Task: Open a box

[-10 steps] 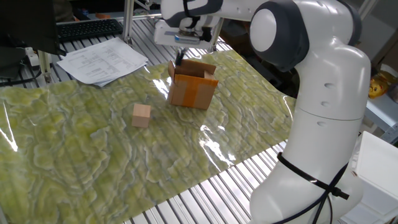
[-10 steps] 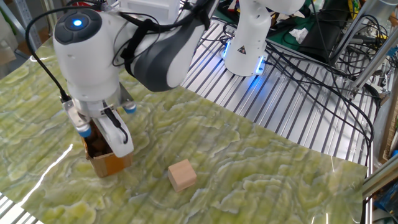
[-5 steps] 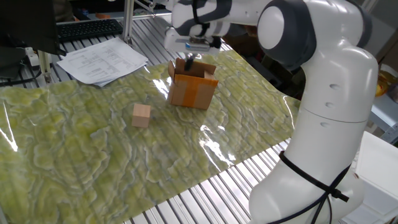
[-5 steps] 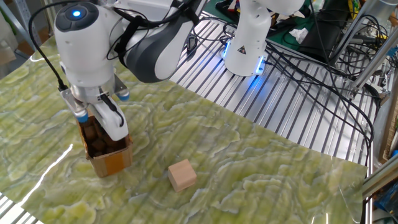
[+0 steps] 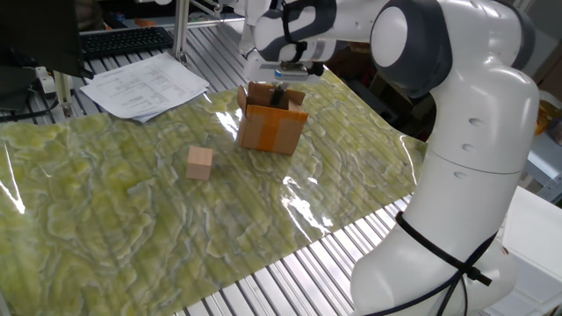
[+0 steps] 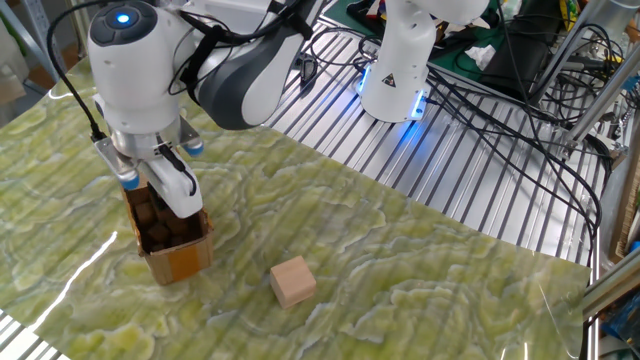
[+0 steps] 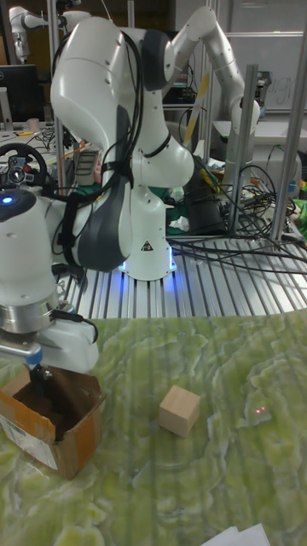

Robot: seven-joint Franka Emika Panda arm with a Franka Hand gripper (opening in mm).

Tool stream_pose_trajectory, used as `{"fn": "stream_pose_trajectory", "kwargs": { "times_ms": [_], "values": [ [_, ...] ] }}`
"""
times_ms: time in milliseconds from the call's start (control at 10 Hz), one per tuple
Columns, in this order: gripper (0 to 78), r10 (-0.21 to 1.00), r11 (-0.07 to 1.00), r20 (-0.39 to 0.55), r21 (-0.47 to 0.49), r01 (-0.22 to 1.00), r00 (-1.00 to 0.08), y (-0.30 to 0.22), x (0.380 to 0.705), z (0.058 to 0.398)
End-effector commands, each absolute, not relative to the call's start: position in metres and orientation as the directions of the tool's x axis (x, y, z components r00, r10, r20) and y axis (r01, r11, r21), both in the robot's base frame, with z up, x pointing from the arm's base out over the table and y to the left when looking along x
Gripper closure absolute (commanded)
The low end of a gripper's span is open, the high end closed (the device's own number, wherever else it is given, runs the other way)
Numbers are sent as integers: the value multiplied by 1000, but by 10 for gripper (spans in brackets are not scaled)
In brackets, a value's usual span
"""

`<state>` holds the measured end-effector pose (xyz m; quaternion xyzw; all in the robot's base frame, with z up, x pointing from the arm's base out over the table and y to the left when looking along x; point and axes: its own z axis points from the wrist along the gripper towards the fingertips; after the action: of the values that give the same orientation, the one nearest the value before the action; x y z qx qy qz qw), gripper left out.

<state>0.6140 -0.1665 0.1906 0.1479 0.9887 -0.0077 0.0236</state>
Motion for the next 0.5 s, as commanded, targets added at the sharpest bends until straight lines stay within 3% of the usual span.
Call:
{"fn": "stream_pose_trajectory", "kwargs": {
  "times_ms": [100,500],
  "values": [
    [776,278,960,-55,-13,279,-959,-182,603,182],
    [776,279,960,-63,-11,280,-958,-186,598,170]
  ]
}}
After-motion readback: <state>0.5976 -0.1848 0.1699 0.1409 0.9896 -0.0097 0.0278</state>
